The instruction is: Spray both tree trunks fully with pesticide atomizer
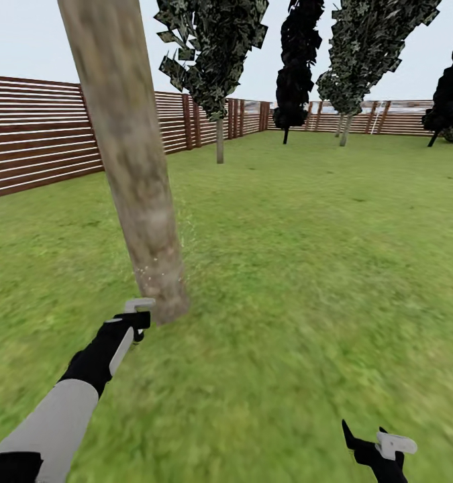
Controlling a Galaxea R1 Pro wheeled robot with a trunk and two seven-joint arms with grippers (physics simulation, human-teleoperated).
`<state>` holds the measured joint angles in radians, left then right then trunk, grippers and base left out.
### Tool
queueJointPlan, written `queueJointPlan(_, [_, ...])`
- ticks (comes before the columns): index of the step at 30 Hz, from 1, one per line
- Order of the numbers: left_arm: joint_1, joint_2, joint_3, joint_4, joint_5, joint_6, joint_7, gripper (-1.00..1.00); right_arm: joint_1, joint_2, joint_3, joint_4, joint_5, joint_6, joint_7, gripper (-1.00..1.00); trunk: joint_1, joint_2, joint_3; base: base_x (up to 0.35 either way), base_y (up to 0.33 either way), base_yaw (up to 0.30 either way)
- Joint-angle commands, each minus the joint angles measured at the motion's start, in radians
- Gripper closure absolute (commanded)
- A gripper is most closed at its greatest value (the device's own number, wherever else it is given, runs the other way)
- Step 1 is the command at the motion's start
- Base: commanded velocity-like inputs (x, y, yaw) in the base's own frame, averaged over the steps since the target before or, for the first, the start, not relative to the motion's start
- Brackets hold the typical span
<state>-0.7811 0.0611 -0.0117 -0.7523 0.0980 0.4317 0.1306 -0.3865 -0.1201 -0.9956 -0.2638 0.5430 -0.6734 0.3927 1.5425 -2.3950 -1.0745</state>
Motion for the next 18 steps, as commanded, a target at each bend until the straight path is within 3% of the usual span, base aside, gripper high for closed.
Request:
queueJointPlan(1, [-0.001,-0.009,0.0,-0.002,-0.002,0.001,0.001,1.0,0.0,0.0,0.0,0.0,-0.001,0.0,0.0,-1.0,0.0,0.0,0.0,0.337,0.0,0.0])
queueJointPlan(2, [-0.002,-0.024,0.0,-0.013,-0.004,0.002,0.001,1.0,0.0,-0.001,-0.001,0.0,-0.001,0.0,0.0,-1.0,0.0,0.0,0.0,0.334,-0.021,0.0])
queueJointPlan(6, [0.0,-0.028,-0.001,-0.071,-0.006,0.004,0.0,1.0,0.0,-0.001,-0.001,0.0,-0.001,0.0,0.0,-1.0,0.0,0.0,0.0,0.144,-0.138,0.0])
queueJointPlan(8, [-0.006,-0.006,0.006,-0.111,-0.008,0.049,-0.003,1.0,0.0,-0.001,-0.001,0.0,0.0,0.0,0.0,-1.0,0.0,0.0,0.0,0.006,-0.011,0.0])
queueJointPlan(10, [-0.038,0.055,0.008,-0.121,0.004,0.114,-0.014,1.0,0.0,-0.001,-0.001,0.0,-0.001,0.0,0.0,-1.0,0.0,0.0,0.0,0.001,-0.001,0.0])
queueJointPlan(12, [-0.065,0.082,0.005,-0.12,0.003,0.13,-0.069,1.0,0.0,-0.001,-0.002,0.0,0.0,0.0,0.0,-1.0,0.0,0.0,0.0,0.0,0.0,0.0])
queueJointPlan(14, [-0.061,0.073,0.0,-0.122,-0.002,0.132,-0.134,1.0,0.0,-0.001,-0.002,0.0,0.0,0.0,0.0,-1.0,0.0,0.0,0.0,0.0,0.0,0.0])
queueJointPlan(16, [-0.06,0.061,-0.012,-0.123,-0.003,0.132,-0.142,1.0,0.0,-0.001,-0.002,0.0,0.0,0.0,0.0,-1.0,0.0,0.0,0.0,0.139,0.0,0.0])
queueJointPlan(18, [-0.06,0.065,-0.027,-0.123,-0.006,0.133,-0.145,1.0,0.0,-0.001,-0.002,0.0,0.0,0.0,0.0,-1.0,0.0,0.0,0.0,0.26,0.037,0.0])
